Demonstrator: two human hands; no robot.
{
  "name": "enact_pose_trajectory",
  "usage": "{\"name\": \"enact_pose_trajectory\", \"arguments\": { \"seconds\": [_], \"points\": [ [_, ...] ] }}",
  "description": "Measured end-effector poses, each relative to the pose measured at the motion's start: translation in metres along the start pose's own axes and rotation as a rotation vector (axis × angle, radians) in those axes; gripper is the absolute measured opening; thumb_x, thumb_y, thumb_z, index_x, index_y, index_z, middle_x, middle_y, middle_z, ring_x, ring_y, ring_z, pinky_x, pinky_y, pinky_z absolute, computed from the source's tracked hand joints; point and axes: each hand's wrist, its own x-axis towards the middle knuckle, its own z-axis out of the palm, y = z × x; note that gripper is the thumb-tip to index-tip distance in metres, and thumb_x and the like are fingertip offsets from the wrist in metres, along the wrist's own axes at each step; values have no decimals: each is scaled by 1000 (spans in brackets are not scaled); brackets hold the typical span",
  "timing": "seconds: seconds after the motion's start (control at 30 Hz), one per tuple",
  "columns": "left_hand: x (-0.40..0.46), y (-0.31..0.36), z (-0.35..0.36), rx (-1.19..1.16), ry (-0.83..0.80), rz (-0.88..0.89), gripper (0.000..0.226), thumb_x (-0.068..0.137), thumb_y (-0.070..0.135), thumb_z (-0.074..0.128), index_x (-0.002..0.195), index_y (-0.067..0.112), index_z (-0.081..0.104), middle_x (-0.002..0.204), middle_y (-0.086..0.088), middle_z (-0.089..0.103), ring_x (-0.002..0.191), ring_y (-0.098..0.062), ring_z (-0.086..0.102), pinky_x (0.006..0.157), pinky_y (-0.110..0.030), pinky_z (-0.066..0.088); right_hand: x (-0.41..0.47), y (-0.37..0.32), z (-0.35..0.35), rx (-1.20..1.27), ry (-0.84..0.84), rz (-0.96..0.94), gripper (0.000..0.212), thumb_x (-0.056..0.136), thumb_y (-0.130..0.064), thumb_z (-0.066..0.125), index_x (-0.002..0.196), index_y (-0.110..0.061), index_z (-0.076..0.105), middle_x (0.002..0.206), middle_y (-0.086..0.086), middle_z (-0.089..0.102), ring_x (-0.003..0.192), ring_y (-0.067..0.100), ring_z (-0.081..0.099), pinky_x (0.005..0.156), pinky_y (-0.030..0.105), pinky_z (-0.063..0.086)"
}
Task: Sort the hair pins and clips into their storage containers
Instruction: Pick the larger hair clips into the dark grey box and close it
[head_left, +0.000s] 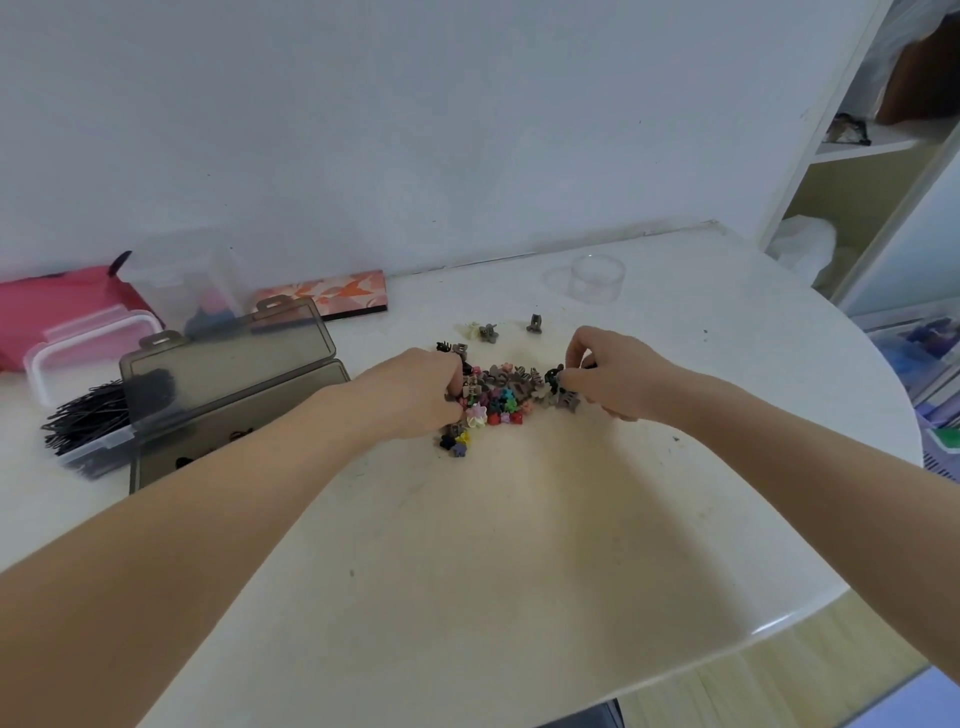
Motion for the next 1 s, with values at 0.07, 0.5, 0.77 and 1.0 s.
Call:
{"name": "enact_pose_trajectory", "arguments": {
  "seconds": [0.07,0.5,0.77,1.0],
  "points": [
    [-1,0,-5,-40,-30,10,19,93,22,57,112,20,56,103,3,53,71,-5,50,59,-22,40,-6,0,0,-55,-51,-15,12,86,-26,57,93,-18,52,88,5,64,55,21,50,49,28,41],
    [-7,-13,-5,-40,39,86,17,88,34,65,104,31,61,81,11,51,72,-3,49,57,-23,36,-11,10,10,-280,28,-188,9,83,-21,55,91,-24,58,85,-3,62,81,22,61,70,37,51],
    [-4,-15,0,-62,54,92,11,97,34,54,101,25,59,80,4,55,67,-12,51,61,-29,41,-18,20,-3,41,-95,-138,21,83,-17,66,102,-27,64,76,-7,55,51,4,46,47,15,36],
    [-4,-6,-6,-252,49,-13,17,101,27,40,99,16,53,68,1,57,50,-10,49,49,-22,38,-5,27,-5,133,158,-40,8,87,-27,62,89,-25,54,84,4,62,52,20,49,52,30,44]
  ]
}}
